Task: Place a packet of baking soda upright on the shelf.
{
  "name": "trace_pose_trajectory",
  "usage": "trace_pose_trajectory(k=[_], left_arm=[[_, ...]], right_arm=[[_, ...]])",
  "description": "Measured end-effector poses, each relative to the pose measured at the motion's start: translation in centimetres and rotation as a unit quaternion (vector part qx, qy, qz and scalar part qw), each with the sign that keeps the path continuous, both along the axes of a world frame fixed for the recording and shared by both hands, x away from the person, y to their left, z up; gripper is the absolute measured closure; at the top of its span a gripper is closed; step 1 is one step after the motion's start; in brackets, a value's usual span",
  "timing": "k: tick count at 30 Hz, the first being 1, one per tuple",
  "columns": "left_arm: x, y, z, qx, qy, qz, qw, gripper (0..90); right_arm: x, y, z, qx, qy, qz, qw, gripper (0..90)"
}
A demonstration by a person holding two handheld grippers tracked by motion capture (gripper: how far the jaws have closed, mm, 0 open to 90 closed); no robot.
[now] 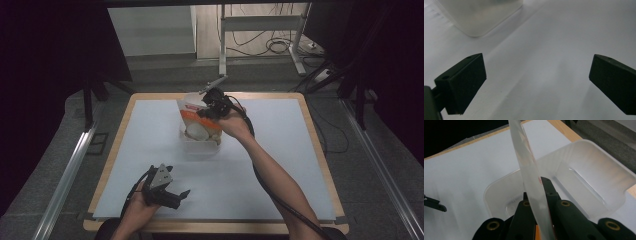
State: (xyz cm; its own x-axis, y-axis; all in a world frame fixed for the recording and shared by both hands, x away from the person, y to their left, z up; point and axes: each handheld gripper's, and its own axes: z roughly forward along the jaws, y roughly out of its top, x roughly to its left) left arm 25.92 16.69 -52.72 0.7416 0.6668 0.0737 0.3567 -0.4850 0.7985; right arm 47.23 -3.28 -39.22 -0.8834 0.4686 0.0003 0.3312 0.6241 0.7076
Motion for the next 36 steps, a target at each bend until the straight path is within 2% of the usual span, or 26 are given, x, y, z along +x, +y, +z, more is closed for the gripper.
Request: trace_pose_trajectory(k=[6,16,28,34,35,36], left_arm=[[0.0,0.0,0.0,0.000,0.000,0.000,1.0000,1.1],[0.0,-0.1,0.0,0.002,0.000,-0.001,1.0000,1.1],[0.0,-0.2,-0.1,0.005,0.000,-0.001,1.0000,1.1],[0.0,-0.2,-0.1,0.005,0.000,-0.001,1.0000,1.1],[0.0,-0.2,-0.1,0.006,0.000,-0.001,1.0000,1.1],[0.0,-0.2,-0.1,0.006,0.000,-0.001,1.0000,1.1]], right_arm=[[0.1,0.1,-0.8,-0.004,0.001,0.002,1.0000,88.1],[0.0,0.0,-1.3,-0.009,-0.007,0.002,0.9999,87.7],[0.5,-0.4,-2.9,-0.033,-0.003,-0.004,0.9994,83.7],[0.5,-0.2,-3.0,-0.038,-0.004,-0.008,0.9992,70.2],[0.5,-0.2,-3.0,-0.038,-0.004,-0.008,0.9992,70.2],[0.5,-0.1,-3.1,-0.040,-0.002,-0.008,0.9992,63.4]])
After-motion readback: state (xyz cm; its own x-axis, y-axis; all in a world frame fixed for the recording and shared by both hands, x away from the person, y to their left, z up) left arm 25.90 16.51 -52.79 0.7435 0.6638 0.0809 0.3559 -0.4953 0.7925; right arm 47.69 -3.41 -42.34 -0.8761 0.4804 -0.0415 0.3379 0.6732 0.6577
